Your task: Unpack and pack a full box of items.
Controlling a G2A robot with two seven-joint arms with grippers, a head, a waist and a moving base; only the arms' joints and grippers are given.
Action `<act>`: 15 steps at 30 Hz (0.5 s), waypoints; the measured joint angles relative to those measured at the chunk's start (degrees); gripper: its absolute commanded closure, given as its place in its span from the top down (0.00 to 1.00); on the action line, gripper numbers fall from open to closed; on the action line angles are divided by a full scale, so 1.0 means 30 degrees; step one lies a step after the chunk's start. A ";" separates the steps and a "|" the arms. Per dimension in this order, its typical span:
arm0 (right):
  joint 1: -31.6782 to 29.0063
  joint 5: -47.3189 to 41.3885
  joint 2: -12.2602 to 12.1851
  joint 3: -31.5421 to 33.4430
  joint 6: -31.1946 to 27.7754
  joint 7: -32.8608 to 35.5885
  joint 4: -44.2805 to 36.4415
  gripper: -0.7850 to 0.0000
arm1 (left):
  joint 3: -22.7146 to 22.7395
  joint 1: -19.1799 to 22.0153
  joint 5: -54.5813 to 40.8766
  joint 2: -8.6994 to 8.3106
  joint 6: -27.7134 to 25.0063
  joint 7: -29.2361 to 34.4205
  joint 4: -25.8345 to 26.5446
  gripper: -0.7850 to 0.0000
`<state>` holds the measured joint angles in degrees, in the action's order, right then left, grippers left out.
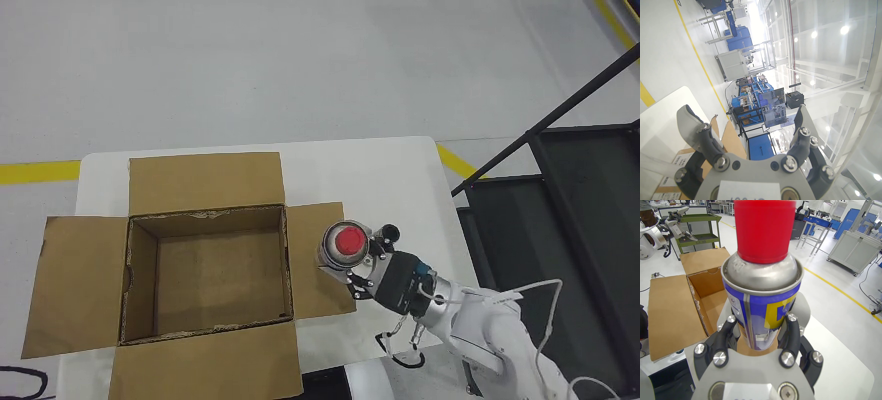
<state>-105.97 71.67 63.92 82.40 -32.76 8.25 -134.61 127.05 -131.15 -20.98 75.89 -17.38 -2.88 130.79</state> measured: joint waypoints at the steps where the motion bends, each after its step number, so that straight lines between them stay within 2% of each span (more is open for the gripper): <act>1: 0.0305 -0.0274 0.0002 -0.0103 0.0085 0.0431 0.0059 0.00 | 0.0000 0.0000 0.0000 0.0000 0.0000 0.0000 0.0000 1.00; 8: 0.1998 -0.1518 0.0027 -0.0753 0.0535 0.2270 0.0591 0.00 | 0.0000 0.0000 0.0000 0.0000 0.0000 0.0000 0.0000 1.00; 15: 0.3126 -0.2049 0.0048 -0.1767 0.1072 0.4205 -0.0006 0.00 | 0.0000 0.0000 0.0000 0.0000 0.0000 0.0000 0.0000 1.00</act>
<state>-96.59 65.52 64.06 77.10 -29.54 20.87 -134.63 127.05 -131.15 -20.98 75.89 -17.38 -2.88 130.79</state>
